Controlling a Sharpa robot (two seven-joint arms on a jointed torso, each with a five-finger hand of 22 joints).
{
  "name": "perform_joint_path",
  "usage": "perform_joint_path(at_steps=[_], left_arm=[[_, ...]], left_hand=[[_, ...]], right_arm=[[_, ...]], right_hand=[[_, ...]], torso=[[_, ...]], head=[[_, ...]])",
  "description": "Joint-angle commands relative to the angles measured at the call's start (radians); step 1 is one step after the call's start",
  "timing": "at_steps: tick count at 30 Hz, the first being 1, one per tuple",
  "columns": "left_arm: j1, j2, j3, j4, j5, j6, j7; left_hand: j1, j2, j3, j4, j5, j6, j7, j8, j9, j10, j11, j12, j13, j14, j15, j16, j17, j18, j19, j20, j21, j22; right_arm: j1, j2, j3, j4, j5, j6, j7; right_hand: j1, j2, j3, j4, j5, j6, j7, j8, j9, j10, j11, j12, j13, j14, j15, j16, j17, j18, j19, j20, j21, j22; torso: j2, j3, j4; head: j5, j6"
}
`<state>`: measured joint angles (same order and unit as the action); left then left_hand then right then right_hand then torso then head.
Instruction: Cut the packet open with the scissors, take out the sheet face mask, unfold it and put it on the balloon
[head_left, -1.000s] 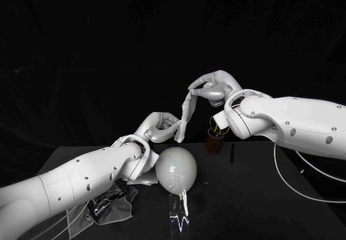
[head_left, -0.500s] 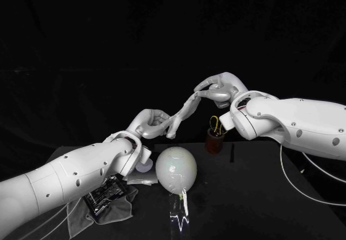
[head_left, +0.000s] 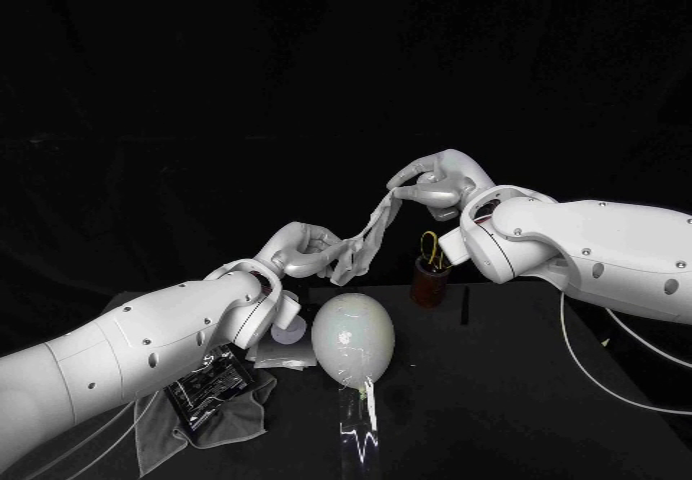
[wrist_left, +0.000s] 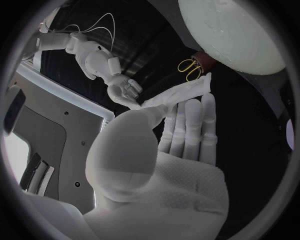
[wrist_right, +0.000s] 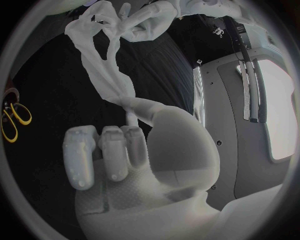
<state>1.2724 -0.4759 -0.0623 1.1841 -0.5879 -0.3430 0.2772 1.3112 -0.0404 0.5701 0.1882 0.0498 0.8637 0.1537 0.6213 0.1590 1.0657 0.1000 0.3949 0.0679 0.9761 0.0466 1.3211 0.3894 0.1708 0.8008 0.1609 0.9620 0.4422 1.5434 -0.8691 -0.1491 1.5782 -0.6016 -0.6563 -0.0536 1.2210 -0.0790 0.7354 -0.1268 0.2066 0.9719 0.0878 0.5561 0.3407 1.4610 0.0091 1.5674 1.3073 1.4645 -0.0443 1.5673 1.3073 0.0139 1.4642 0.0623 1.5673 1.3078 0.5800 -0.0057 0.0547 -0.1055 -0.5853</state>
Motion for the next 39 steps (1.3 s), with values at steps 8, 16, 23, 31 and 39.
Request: perform_joint_path(at_steps=[8, 16, 23, 31, 39], left_arm=[[0.004, 0.005, 0.002, 0.0, 0.021, 0.03, -0.012], [0.005, 0.002, 0.002, -0.001, 0.035, 0.033, -0.004], [0.007, -0.001, 0.002, -0.001, 0.07, 0.029, 0.026], [0.008, -0.001, 0.002, -0.001, 0.151, 0.011, 0.058], [0.008, -0.003, 0.002, -0.002, 0.205, 0.001, 0.059]], left_hand=[[-0.028, 0.026, -0.013, 0.062, -0.003, -0.004, 0.007, -0.021, -0.011, -0.003, 0.006, -0.022, -0.001, -0.006, 0.003, 0.005, -0.004, 0.01, 0.0, 0.005, -0.015, -0.01], [-0.037, 0.032, -0.025, 0.092, -0.003, -0.005, 0.009, -0.029, -0.015, -0.006, 0.008, -0.027, 0.0, -0.01, 0.005, 0.005, -0.008, 0.01, 0.001, 0.007, -0.022, -0.014], [0.054, 0.011, -0.007, 0.014, -0.002, -0.001, -0.005, -0.026, -0.013, -0.003, -0.002, -0.03, 0.002, -0.012, -0.005, 0.009, -0.011, 0.012, 0.005, 0.006, -0.026, -0.017], [0.158, -0.042, -0.033, -0.136, -0.003, 0.039, -0.005, 0.006, 0.003, 0.05, -0.013, -0.027, 0.004, -0.012, -0.018, 0.006, -0.022, 0.011, 0.005, -0.019, 0.038, 0.024], [0.146, -0.06, -0.074, -0.17, -0.003, 0.081, -0.017, 0.018, 0.007, 0.092, -0.03, -0.013, 0.013, 0.004, -0.03, 0.013, -0.026, 0.009, -0.014, -0.027, 0.079, 0.052]], right_arm=[[-0.006, 0.005, -0.003, -0.003, -0.013, 0.028, -0.002], [-0.01, 0.006, -0.004, -0.013, -0.015, 0.027, -0.004], [-0.011, 0.005, -0.004, -0.019, -0.016, 0.026, -0.005], [-0.011, 0.005, -0.004, -0.019, -0.016, 0.027, -0.006], [-0.011, 0.005, -0.005, -0.02, -0.017, 0.029, -0.007]], right_hand=[[-0.01, 0.004, 0.0, -0.005, -0.006, 0.006, 0.002, 0.003, 0.001, 0.11, 0.001, 0.003, 0.264, 0.106, -0.007, 0.003, 0.263, -0.014, 0.107, -0.003, 0.003, 0.263], [-0.01, 0.004, 0.0, -0.005, -0.006, 0.006, 0.002, 0.003, 0.001, 0.11, 0.001, 0.003, 0.264, 0.106, -0.007, 0.003, 0.263, -0.014, 0.107, -0.003, 0.003, 0.263], [-0.01, 0.004, 0.0, -0.005, -0.006, 0.006, 0.002, 0.003, 0.001, 0.11, 0.001, 0.003, 0.264, 0.106, -0.007, 0.003, 0.263, -0.014, 0.107, -0.003, 0.003, 0.263], [-0.01, 0.005, 0.001, -0.006, -0.008, 0.006, 0.002, 0.004, 0.001, 0.11, 0.001, 0.003, 0.264, 0.106, -0.006, 0.003, 0.263, -0.014, 0.107, -0.003, 0.003, 0.263], [-0.01, 0.005, 0.001, -0.006, -0.008, 0.006, 0.002, 0.004, 0.001, 0.11, 0.001, 0.003, 0.264, 0.106, -0.006, 0.003, 0.263, -0.014, 0.107, -0.003, 0.003, 0.263]], torso=[[0.0, 0.0, -0.0006], [0.0, 0.0005, -0.0007], [0.0, 0.0001, 0.0007], [0.0, -0.0003, 0.0008], [0.0, 0.0001, 0.0005]], head=[[-0.001, -0.003], [-0.003, -0.003], [-0.004, -0.003], [-0.004, -0.003], [-0.004, -0.004]])
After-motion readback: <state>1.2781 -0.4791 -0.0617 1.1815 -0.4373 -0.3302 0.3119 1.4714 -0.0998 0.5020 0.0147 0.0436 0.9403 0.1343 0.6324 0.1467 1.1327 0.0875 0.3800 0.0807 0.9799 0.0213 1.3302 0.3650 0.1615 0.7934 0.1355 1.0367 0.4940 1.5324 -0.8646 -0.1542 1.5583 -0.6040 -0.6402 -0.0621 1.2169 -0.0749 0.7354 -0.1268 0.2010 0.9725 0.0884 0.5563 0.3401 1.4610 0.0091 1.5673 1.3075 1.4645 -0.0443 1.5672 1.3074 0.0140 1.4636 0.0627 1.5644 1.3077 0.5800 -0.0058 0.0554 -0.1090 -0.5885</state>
